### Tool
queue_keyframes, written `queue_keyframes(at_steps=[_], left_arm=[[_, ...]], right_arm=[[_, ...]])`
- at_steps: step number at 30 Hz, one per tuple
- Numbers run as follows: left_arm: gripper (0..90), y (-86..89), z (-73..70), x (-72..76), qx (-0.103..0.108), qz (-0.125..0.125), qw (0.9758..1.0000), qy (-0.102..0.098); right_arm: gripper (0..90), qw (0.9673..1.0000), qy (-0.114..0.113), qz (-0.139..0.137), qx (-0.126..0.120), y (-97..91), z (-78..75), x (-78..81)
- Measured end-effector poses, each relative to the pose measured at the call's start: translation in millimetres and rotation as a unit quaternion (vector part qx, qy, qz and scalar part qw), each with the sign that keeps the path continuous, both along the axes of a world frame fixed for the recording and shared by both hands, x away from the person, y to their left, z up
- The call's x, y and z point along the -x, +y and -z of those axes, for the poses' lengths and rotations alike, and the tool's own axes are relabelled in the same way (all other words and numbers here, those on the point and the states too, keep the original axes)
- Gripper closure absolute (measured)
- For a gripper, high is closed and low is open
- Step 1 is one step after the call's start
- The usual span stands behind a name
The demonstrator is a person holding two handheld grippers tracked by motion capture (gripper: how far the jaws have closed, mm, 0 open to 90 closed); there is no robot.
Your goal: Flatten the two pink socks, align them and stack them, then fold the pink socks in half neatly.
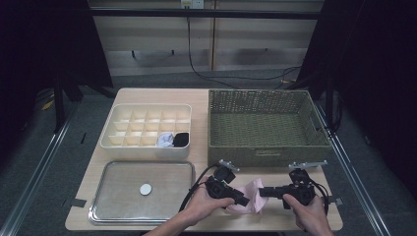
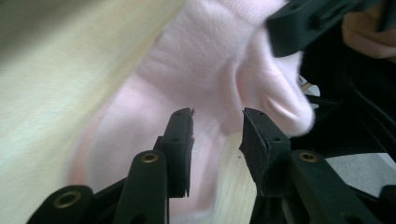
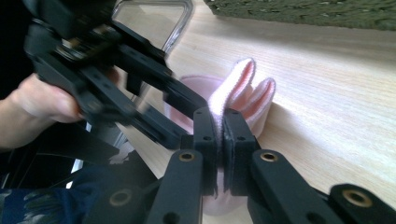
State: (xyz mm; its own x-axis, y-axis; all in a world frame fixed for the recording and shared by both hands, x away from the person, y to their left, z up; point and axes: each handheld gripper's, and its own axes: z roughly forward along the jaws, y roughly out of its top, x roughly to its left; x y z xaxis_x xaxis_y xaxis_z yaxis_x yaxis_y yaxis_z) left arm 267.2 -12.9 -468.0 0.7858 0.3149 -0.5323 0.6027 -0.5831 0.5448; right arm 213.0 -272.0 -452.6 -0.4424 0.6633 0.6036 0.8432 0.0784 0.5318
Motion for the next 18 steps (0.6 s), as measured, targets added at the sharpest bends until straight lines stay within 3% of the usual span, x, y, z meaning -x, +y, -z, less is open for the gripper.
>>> queue_keyframes(at_steps=[2,4,5,9,11,15,16,18], left_arm=[[62.6,9.9,-6.1,1.5,0.003,-0.002,1.0000,-0.008],[62.4,21.0,-9.7,0.3,-0.003,-0.013,0.9998,-0.015],[62.5,27.4,-10.8,0.0,0.004,-0.026,0.9995,-0.015],[61.5,43.6,-4.8,-3.9,-0.005,-0.038,0.9992,-0.007],[57.9,49.7,-0.5,-4.3,-0.010,-0.053,0.9984,-0.018],[53.2,60.5,5.1,-5.1,-0.019,-0.052,0.9983,-0.016],[52.0,60.7,6.1,-5.3,-0.008,-0.054,0.9985,-0.006],[52.1,60.5,8.3,-6.2,-0.012,-0.049,0.9987,-0.005]], right_arm=[[85.9,1.0000,-0.001,0.003,-0.001,-0.9,0.3,0.2],[85.9,1.0000,0.000,0.004,0.000,-0.6,0.2,-0.2],[85.9,1.0000,-0.001,0.003,0.001,-0.2,0.0,-0.6],[85.9,1.0000,0.000,0.001,0.003,3.1,0.1,-1.9],[85.8,1.0000,0.001,0.001,0.003,5.3,0.7,-2.7],[85.8,1.0000,-0.003,-0.001,0.004,8.3,0.3,-3.2],[85.8,1.0000,-0.003,-0.001,0.004,8.5,0.2,-3.5],[85.8,1.0000,-0.004,-0.002,0.003,8.7,0.4,-4.2]])
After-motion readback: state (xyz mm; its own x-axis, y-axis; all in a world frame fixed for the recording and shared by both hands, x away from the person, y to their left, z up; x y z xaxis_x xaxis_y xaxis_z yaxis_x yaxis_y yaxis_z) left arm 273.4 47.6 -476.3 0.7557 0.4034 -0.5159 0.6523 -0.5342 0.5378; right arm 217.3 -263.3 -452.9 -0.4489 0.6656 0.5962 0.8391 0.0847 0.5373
